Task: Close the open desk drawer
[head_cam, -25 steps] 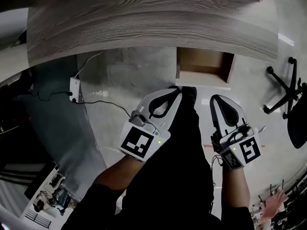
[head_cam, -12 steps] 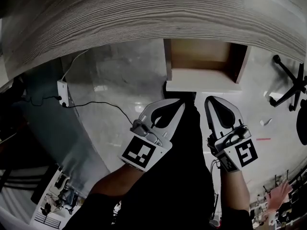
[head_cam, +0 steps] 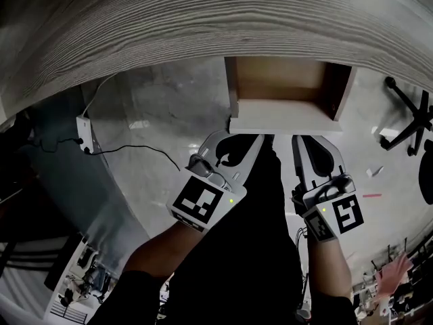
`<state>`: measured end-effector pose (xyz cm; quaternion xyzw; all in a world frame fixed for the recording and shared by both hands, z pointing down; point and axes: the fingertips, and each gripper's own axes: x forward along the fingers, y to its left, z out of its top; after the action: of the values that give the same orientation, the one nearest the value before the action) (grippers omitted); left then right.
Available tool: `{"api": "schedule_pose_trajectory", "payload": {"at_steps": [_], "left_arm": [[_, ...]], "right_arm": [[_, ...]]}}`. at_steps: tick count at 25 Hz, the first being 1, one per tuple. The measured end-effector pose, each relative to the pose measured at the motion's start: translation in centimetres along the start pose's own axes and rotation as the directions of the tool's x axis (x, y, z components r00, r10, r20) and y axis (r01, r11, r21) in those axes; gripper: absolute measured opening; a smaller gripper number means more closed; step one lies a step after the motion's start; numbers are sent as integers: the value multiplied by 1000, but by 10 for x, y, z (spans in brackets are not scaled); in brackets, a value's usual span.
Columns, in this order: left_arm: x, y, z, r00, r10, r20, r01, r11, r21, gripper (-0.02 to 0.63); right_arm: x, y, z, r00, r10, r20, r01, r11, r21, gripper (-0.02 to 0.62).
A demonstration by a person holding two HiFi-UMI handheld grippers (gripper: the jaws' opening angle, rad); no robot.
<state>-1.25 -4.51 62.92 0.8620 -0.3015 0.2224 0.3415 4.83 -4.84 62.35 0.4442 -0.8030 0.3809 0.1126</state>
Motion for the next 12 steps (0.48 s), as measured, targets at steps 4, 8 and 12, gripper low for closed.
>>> {"api": "schedule_pose_trajectory", "payload": {"at_steps": [4,8,12], "left_arm": [[-5,-6,9,1000,-4,28,4,1000,-9,6],[-13,-7,29,998,8,60,-8,1000,0,6],[-25,2,48,994,52,94,-53,999,7,6]], "right_arm": [[-5,2,7,1000,-3,21,3,1000,5,12],[-11,9,27,999,13,48,-12,1000,-12,12],[-12,17,54,995,29,91,-25,999,-42,12]]}}
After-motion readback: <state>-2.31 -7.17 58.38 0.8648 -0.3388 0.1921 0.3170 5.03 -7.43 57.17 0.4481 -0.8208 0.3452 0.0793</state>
